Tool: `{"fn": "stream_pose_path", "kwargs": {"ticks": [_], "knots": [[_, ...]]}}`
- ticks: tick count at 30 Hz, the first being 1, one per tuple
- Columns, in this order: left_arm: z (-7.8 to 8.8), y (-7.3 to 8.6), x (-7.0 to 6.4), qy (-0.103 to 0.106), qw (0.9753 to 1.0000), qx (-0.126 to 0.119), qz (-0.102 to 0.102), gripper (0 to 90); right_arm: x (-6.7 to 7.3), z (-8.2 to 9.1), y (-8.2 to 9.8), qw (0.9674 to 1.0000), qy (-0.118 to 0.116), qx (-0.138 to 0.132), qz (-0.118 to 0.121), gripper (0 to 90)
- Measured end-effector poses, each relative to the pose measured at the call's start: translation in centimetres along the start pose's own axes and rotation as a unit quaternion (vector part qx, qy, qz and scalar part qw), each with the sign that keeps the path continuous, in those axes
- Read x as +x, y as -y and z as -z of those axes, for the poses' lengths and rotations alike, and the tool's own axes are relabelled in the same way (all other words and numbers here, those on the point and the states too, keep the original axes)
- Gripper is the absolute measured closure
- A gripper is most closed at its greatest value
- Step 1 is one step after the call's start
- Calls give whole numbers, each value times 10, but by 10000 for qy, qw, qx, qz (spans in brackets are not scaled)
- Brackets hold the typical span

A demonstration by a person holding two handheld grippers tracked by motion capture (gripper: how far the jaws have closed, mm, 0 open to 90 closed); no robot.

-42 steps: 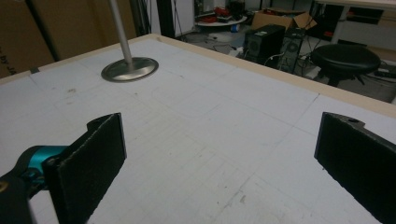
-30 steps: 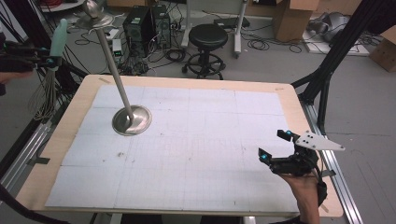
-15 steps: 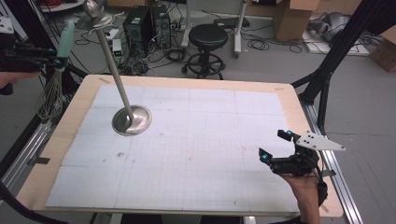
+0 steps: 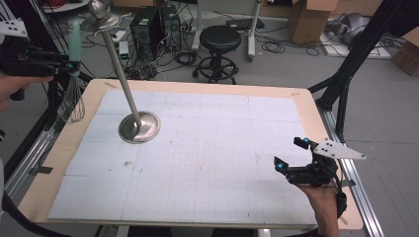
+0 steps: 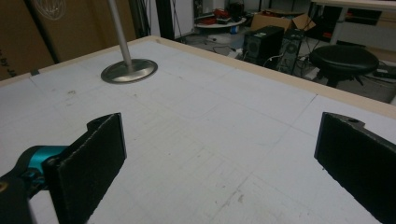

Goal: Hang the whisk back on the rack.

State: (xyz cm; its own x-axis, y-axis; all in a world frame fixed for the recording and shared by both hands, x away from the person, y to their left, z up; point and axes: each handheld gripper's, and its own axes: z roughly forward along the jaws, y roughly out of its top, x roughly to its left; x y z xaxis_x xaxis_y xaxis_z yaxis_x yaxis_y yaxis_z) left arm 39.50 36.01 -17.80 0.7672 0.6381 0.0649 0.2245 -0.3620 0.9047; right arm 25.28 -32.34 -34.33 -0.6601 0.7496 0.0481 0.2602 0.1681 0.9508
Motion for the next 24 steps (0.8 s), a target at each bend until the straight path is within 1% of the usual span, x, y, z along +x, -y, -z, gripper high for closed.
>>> {"fn": "stream_pose_path", "kwargs": {"ticks": [9,12,21,24], "knots": [[-11,-1,-1,-3,10000,11,53,693,0,1,0,10000,5,-19,-4,8],[-15,-1,-1,4,10000,-25,79,692,0,1,0,10000,-2,-23,-12,8],[-18,0,-2,13,9999,-66,125,691,0,1,-1,10000,-24,-33,-1,8],[-18,-1,-2,6,9999,-38,135,689,0,2,-1,10000,-17,-48,14,8]]}}
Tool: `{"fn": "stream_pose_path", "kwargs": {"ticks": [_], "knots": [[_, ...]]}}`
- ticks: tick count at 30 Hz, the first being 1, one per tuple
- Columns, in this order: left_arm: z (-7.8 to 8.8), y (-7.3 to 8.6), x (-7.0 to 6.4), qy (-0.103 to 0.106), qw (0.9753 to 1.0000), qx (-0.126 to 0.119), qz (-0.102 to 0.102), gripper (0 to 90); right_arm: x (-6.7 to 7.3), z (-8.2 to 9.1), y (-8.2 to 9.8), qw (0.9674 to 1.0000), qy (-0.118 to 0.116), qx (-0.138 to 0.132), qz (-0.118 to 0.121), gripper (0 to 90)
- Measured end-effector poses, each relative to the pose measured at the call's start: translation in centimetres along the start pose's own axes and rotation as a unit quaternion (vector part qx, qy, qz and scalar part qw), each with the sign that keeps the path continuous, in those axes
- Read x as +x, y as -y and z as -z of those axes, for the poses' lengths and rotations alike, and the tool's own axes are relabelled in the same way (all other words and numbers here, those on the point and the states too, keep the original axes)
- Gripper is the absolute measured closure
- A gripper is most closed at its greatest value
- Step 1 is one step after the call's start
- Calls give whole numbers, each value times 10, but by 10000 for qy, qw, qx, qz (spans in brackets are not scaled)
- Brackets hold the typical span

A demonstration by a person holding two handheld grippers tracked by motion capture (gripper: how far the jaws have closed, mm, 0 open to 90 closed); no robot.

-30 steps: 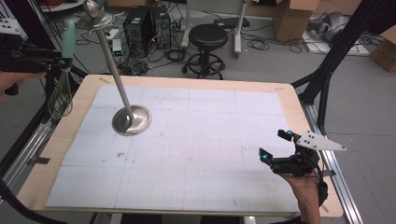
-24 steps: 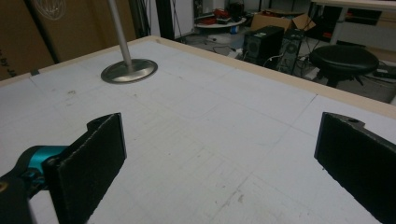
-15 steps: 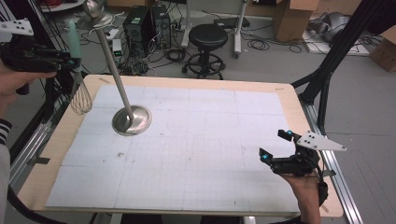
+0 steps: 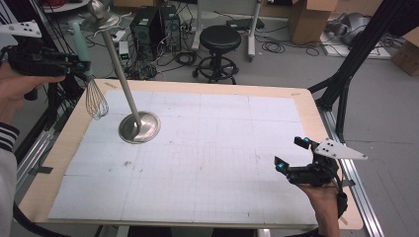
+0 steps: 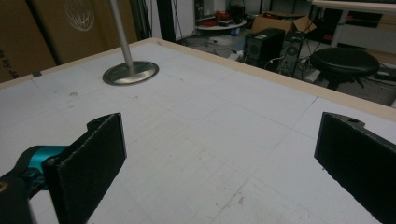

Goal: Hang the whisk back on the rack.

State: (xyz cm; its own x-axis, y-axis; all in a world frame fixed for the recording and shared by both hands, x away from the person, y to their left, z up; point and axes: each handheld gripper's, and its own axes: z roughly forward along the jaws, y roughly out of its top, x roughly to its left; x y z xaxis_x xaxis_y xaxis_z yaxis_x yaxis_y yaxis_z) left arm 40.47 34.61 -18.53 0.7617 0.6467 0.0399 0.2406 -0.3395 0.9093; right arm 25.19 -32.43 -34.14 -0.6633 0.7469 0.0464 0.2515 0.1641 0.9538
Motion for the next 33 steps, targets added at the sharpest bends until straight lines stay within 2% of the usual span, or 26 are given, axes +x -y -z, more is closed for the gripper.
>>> {"fn": "stream_pose_path", "kwargs": {"ticks": [11,14,19,21,22,26,33], "knots": [[1,0,-1,-80,9999,78,-22,682,0,0,-1,10000,-1,-15,-3,8],[3,0,-1,-89,10000,-36,-8,664,0,0,-1,10000,-11,-14,18,8],[8,1,-1,-185,9998,-102,9,577,1,0,-2,10000,-21,-16,-3,8],[12,3,-1,-189,9996,-211,72,536,1,-1,-2,10000,-17,-36,24,8],[14,6,-1,-265,9993,-232,101,514,1,-1,-3,10000,-22,-26,10,8],[23,14,-2,-355,9989,-249,164,418,3,-3,-4,10000,-54,-30,57,8],[40,28,-17,-356,9987,-324,144,231,5,-3,-5,9999,-81,-32,72,8]]}}
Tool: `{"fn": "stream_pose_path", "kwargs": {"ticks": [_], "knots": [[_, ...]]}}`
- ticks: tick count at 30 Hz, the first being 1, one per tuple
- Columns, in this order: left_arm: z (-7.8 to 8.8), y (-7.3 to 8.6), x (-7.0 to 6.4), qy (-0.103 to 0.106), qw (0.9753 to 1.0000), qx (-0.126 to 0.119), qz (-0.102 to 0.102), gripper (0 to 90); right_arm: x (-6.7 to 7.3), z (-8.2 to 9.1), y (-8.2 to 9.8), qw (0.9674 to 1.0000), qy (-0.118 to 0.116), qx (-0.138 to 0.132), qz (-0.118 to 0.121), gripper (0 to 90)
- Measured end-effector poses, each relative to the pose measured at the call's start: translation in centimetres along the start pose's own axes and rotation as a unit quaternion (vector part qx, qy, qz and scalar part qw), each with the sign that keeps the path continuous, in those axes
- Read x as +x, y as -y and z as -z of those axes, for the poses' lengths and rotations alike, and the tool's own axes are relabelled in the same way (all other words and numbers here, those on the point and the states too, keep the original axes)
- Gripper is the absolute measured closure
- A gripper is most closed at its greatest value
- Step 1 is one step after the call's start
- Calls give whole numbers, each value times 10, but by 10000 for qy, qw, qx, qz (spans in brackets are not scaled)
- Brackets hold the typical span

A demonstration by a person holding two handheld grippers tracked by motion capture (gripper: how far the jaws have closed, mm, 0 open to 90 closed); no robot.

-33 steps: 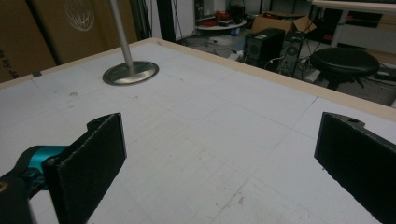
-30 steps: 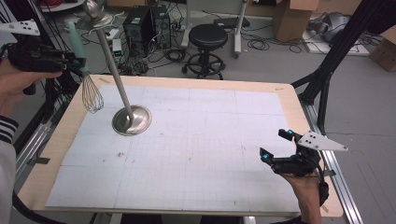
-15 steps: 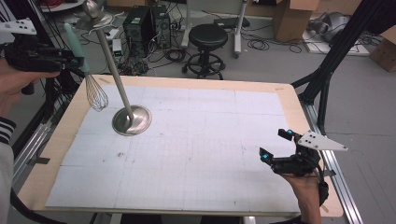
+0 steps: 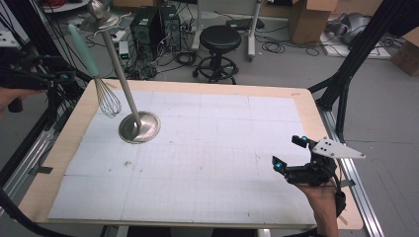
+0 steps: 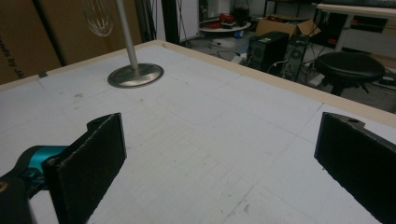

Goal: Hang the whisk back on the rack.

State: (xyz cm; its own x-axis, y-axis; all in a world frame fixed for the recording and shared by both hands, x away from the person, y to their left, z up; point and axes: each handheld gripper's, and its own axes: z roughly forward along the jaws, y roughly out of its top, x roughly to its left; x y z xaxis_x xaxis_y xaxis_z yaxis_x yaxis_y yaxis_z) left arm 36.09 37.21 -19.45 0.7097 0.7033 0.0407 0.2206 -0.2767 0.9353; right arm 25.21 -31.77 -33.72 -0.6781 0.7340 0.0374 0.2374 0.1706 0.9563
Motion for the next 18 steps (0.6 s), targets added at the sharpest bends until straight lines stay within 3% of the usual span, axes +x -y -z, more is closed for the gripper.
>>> {"fn": "stream_pose_path", "kwargs": {"ticks": [6,9,18], "knots": [[11,11,-17,33,9999,-15,-118,100,1,1,1,10000,5,18,-18,8],[15,15,-24,51,10000,44,-24,16,2,1,1,10000,11,16,-19,8],[30,33,-39,48,9999,-95,-76,17,3,-5,1,10000,-41,59,-2,8]]}}
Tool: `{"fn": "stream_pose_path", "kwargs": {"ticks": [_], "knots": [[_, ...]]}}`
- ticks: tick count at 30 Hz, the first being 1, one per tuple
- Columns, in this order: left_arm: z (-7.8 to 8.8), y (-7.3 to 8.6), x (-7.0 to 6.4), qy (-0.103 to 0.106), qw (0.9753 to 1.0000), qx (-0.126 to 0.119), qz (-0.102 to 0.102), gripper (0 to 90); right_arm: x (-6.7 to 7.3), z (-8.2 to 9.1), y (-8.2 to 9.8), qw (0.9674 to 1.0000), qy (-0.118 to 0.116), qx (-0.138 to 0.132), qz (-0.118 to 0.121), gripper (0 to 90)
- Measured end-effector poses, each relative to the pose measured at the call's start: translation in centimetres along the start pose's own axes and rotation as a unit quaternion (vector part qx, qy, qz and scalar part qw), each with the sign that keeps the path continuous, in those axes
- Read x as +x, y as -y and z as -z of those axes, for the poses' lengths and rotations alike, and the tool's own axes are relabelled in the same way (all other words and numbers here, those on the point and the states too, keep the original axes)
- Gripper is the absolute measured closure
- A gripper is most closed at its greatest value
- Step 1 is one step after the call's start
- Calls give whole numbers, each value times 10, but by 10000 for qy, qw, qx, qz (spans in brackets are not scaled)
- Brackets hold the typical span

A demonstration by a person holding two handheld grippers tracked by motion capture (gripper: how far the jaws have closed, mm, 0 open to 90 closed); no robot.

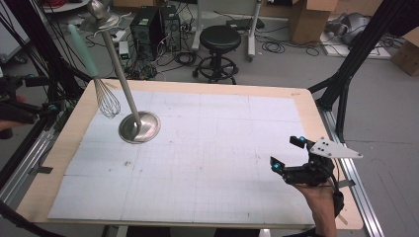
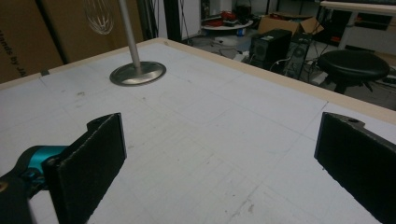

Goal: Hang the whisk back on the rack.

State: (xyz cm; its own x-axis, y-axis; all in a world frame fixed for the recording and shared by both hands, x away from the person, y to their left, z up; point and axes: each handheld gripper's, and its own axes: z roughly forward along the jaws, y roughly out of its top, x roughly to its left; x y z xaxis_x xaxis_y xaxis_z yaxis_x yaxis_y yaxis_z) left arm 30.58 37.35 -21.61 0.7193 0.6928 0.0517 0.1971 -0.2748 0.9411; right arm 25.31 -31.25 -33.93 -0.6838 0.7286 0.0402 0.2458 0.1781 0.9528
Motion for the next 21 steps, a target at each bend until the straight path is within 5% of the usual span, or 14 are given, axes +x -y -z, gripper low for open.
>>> {"fn": "stream_pose_path", "kwargs": {"ticks": [11,21], "knots": [[1,30,-30,56,10000,-78,22,17,6,1,1,10000,-40,44,23,8],[-21,53,-63,252,9996,-83,-70,17,7,1,1,9999,-83,58,12,8]]}}
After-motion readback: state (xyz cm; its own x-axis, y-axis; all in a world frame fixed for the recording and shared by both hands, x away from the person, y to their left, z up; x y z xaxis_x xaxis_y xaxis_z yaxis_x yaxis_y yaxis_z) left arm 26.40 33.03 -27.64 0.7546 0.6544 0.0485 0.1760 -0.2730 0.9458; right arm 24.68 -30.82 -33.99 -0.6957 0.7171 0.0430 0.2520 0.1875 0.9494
